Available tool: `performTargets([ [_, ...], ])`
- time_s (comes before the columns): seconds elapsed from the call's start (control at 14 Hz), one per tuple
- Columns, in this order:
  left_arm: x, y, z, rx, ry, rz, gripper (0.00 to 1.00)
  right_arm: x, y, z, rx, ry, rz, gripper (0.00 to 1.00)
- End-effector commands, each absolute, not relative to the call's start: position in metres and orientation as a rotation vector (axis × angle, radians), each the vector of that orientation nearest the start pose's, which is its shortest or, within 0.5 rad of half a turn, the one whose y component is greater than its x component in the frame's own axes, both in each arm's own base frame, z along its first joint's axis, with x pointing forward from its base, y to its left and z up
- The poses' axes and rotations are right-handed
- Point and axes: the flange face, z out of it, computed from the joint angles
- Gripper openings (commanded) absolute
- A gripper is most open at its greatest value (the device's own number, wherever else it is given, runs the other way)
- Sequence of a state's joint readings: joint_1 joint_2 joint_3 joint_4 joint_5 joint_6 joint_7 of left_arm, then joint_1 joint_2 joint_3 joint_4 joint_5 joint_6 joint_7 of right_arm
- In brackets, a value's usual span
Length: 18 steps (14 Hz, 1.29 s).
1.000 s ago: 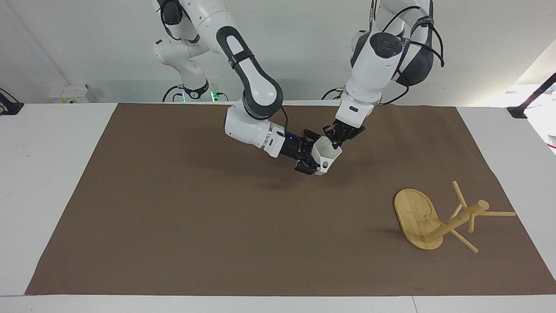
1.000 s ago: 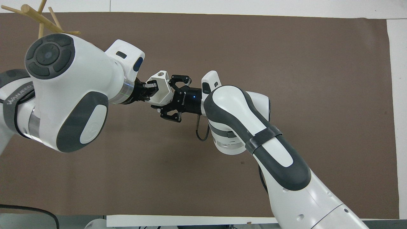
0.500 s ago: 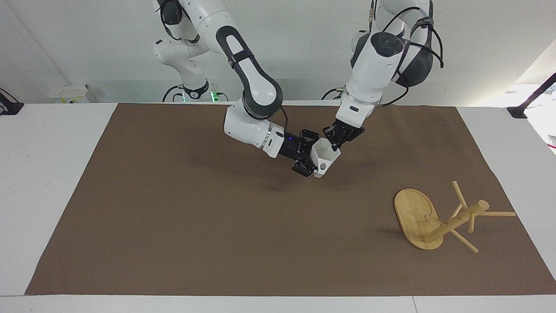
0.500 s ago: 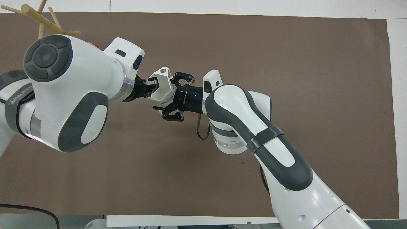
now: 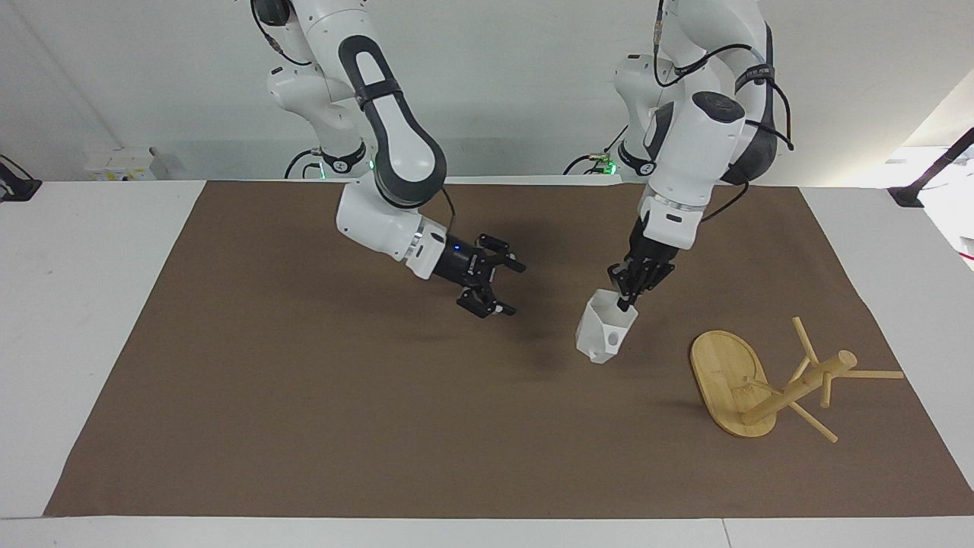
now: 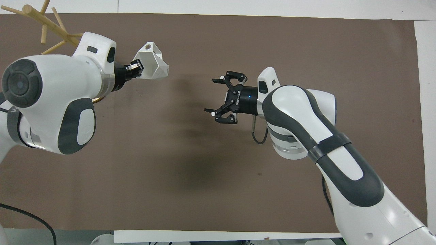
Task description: Hang cup on rack
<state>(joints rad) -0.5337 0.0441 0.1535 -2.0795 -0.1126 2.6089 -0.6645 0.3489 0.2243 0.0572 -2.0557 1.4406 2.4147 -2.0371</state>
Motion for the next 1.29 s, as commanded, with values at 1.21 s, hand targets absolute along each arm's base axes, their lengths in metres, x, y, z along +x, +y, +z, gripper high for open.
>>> performTargets([
  [1.21, 0.56, -0.098, 0.385, -3.053, -1.298, -1.339, 0.0, 0.634, -0.043, 0.488, -2.436, -1.767, -0.411, 0.99],
])
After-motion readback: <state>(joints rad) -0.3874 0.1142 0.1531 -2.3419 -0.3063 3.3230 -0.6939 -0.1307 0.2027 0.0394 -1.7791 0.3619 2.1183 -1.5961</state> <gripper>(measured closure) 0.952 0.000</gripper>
